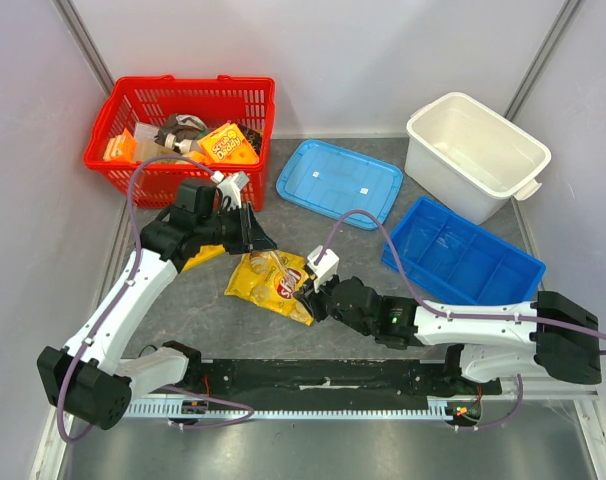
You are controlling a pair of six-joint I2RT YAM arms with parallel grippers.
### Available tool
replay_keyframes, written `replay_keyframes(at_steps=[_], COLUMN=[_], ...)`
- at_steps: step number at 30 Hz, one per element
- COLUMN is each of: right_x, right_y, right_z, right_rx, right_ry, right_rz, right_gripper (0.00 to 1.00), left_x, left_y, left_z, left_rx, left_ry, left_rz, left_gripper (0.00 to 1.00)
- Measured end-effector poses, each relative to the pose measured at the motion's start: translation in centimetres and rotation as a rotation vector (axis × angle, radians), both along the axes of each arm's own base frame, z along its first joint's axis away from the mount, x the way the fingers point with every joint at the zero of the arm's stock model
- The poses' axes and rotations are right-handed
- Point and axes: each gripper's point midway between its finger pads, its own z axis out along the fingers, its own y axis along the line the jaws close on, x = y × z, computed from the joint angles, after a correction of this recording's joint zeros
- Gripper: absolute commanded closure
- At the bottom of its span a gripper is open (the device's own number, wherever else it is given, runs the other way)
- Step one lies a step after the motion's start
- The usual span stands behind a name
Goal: Organize the chemistry lab equipment
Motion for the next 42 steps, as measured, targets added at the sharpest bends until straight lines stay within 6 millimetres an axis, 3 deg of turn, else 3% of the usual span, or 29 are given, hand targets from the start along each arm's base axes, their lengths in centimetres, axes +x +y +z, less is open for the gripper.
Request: replay_keyframes(at_steps=[4, 9, 16, 23, 31, 36, 42], right_x=[0.1, 0.1, 0.0, 0.1, 0.2, 0.2, 0.1], right_y=[0.1, 0.1, -0.5, -1.5, -2.7, -3.6, -4.5], right_z=[0.0, 0.0, 1.0, 3.4, 3.7, 3.6, 3.6], right_rx=[0.001, 0.009, 0.051, 0.115, 0.126, 0.122, 0.122], right_ry=[-0.001, 0.004, 0.006, -0.019, -0.034, -0.04, -0.051], right_rz=[-0.004, -0.011, -0.023, -0.045, -0.069, -0.081, -0.092], right_gripper=[0.67, 0.44, 0.03, 0.02, 0.02, 0.02, 0.02], left_x=[0.0, 0.4, 1.7, 4.2, 6.4, 7.8, 9.2], left_y=[0.0, 0.7, 3.3, 8.2, 14.8, 17.9, 20.1], left_z=[0.0, 0.0, 0.6, 3.0, 6.6, 8.1, 9.3], left_rx=[0.002, 0.032, 0.149, 0.327, 0.541, 0.632, 0.708], left_ry=[-0.001, -0.024, -0.101, -0.252, -0.446, -0.531, -0.601], left_rz=[0.002, 0.041, 0.162, 0.359, 0.625, 0.766, 0.854], left_gripper=[0.87, 0.88, 0.88, 0.87, 0.87, 0.87, 0.86])
